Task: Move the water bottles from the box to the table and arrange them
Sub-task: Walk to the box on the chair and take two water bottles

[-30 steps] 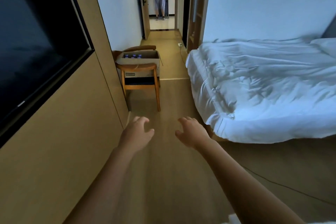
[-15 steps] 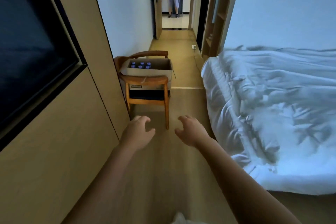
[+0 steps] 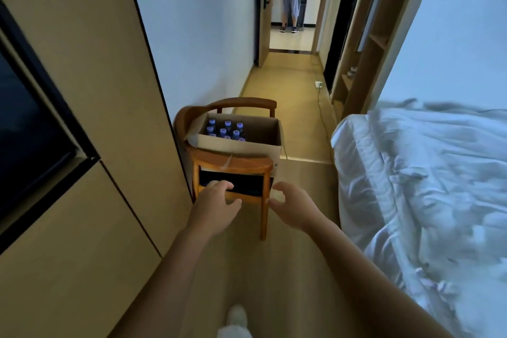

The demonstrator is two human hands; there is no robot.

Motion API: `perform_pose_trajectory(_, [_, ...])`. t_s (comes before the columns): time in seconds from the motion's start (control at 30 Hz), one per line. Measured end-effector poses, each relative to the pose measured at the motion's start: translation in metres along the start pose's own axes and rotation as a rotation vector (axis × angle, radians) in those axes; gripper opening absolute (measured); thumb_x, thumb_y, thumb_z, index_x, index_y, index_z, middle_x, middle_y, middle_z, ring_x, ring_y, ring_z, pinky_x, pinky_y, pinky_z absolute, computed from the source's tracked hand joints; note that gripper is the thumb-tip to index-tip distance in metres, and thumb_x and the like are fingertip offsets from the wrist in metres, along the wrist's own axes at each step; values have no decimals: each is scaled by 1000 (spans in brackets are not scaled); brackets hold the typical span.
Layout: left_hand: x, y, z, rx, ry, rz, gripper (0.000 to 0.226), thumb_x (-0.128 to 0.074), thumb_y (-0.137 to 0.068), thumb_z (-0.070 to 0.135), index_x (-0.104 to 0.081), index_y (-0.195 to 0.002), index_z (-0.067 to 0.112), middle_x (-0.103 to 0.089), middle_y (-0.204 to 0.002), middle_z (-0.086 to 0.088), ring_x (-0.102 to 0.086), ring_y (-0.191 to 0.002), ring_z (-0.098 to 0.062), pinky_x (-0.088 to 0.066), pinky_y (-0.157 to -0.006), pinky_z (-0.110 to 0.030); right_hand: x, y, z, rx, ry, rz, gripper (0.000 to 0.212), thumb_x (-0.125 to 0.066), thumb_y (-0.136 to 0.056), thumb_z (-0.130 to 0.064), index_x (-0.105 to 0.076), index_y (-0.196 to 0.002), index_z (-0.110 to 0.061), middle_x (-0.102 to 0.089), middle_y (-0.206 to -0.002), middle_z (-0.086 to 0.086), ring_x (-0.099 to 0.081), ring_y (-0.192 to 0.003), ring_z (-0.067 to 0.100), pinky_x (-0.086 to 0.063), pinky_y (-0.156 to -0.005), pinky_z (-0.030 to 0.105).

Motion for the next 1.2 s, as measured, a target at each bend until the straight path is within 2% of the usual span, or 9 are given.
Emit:
perform_pose_trajectory(0.2, [-18,-143,-17,-8,20,-52,43,-57,-90,36,-50,-129,20,-47,-132,3,-50,-111,-14,-40,-80,-23,5,-138,12,-20,-62,-5,24,-56,-90,-28,-58,-113,-19,-61,-107,-5,-58,-98,10,-41,-66,12])
perform_pose_trajectory(0.33, [-12,-234,-24,4,36,-44,43,-59,-90,34,-50,-129,20,-48,-128,3,-49,-109,-13,-39,-82,-23,10,-223,13,-68,-95,-9,20,-57,-89,-31,-56,-109,-27,-59,-91,-14,-58,-84,0,-43,-64,13])
perform_pose_trajectory(0.43, [-12,-290,-30,21,49,-69,40,-58,-91,33,-50,-128,21,-51,-123,3,-49,-104,-11,-38,-80,-24,13,-282,14,-122,-144,5,15,-56,-89,-32,-50,-102,-33,-56,-85,-12,-59,-78,5,-50,-65,18])
perform_pose_trajectory(0.57, [-32,-343,-49,124,171,-136,40,-60,-90,31,-50,-128,20,-55,-120,3,-47,-101,-8,-38,-81,-23,-4,-348,29,-162,-183,-6,25,-55,-89,-31,-55,-114,-26,-57,-99,-10,-49,-76,-3,-38,-63,12])
perform_pose_trajectory(0.7, [-53,-385,-70,205,202,-152,34,-61,-89,28,-53,-122,20,-55,-111,7,-52,-103,-11,-40,-81,-23,-26,-408,51,-244,-258,-49,43,-55,-91,-29,-47,-133,-20,-54,-126,-4,-49,-101,4,-36,-79,15])
perform_pose_trajectory(0.93, [-85,-467,-108,430,235,-114,36,-61,-90,27,-52,-124,23,-50,-125,7,-43,-106,-3,-36,-92,-21,-66,-534,93,-328,-316,-126,47,-57,-90,-33,-44,-134,-22,-51,-132,-6,-49,-118,11,-39,-97,30])
perform_pose_trajectory(1.03, [-108,-500,-112,512,200,-137,35,-59,-92,29,-51,-125,21,-50,-125,4,-47,-113,-10,-36,-93,-22,-83,-589,114,-355,-291,-178,34,-58,-90,-28,-52,-124,-22,-56,-117,-7,-50,-91,-2,-36,-87,23])
perform_pose_trajectory(1.1, [-120,-517,-111,554,180,-165,38,-58,-92,30,-49,-128,19,-50,-127,3,-48,-116,-12,-33,-91,-18,-93,-618,124,-361,-259,-192,14,-59,-89,-26,-55,-102,-33,-52,-96,-15,-40,-72,-8,-31,-84,22])
perform_pose_trajectory(1.2, [-136,-541,-113,628,189,-172,38,-57,-92,31,-49,-127,19,-50,-126,3,-48,-116,-12,-31,-89,-15,-115,-660,133,-341,-207,-263,19,-60,-87,-26,-48,-80,-38,-56,-89,-17,-50,-77,-4,-35,-87,25])
Point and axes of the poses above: each hand's wrist, its own y-axis away from the middle knuckle, its own x-axis out of the back of the hand, z = x × y, the point moved 4 cm from there along -y, towards the middle knuckle
